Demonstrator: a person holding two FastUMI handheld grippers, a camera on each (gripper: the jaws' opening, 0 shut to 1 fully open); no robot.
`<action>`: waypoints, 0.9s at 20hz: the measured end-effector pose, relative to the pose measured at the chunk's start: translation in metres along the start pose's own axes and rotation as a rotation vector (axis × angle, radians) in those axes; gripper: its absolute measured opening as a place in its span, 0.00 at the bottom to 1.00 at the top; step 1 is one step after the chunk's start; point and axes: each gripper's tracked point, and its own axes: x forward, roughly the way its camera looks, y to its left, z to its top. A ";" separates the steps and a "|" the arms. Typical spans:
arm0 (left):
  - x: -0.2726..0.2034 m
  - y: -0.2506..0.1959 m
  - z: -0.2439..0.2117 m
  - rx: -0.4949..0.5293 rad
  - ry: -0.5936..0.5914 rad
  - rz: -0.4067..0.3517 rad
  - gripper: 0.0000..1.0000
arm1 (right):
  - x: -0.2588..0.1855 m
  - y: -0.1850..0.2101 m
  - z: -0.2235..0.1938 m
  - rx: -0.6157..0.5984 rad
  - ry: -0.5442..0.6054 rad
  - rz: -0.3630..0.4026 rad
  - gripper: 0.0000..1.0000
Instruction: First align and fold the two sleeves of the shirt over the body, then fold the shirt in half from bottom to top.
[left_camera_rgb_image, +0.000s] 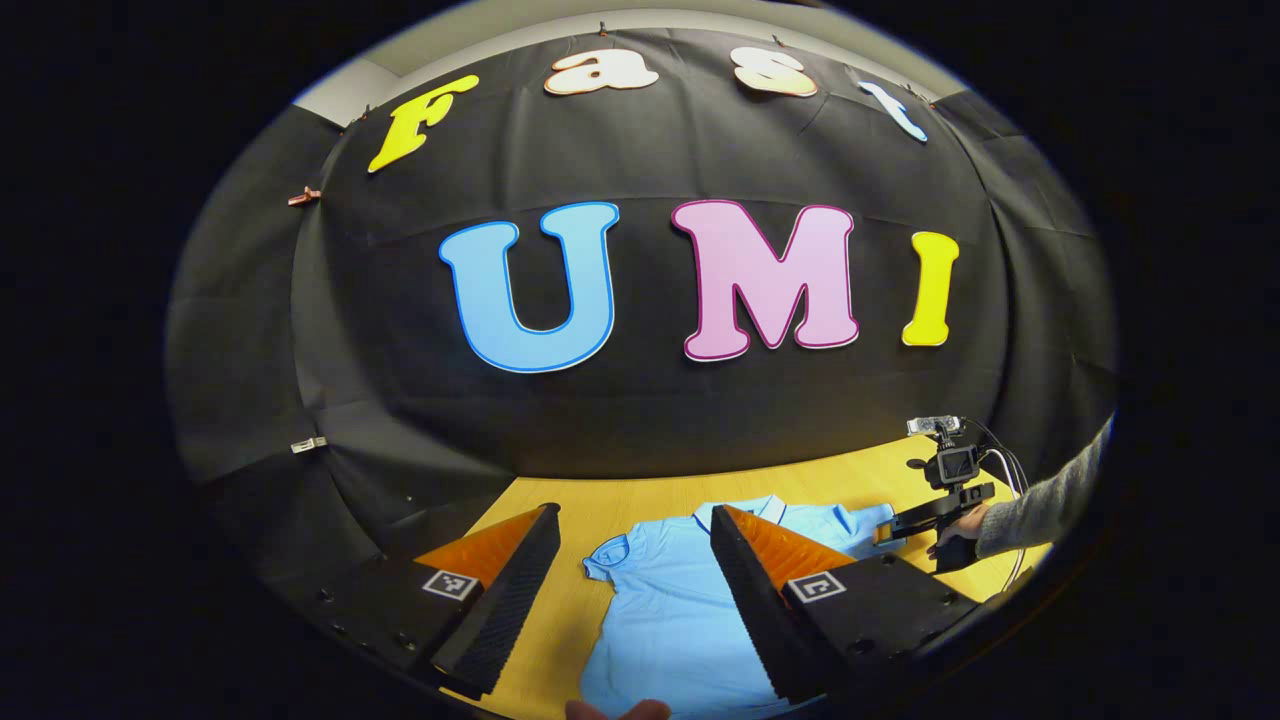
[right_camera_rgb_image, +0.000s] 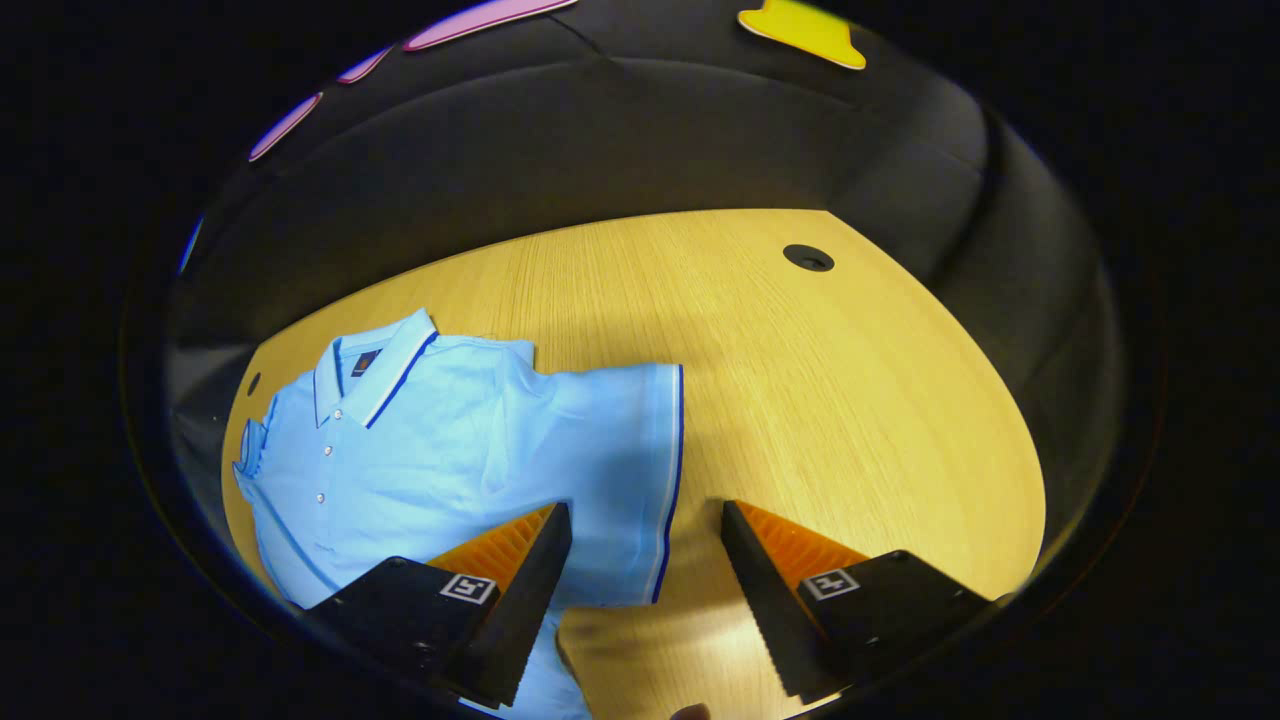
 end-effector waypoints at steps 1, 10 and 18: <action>0.001 0.001 -0.002 -0.002 0.002 0.003 0.96 | 0.000 0.000 0.002 0.011 -0.001 -0.001 0.79; 0.000 0.022 -0.012 -0.005 0.029 0.031 0.96 | 0.004 0.009 0.004 0.111 0.020 0.044 0.05; -0.004 0.040 -0.016 -0.008 0.024 0.029 0.96 | -0.033 0.065 0.031 -0.047 -0.122 0.150 0.05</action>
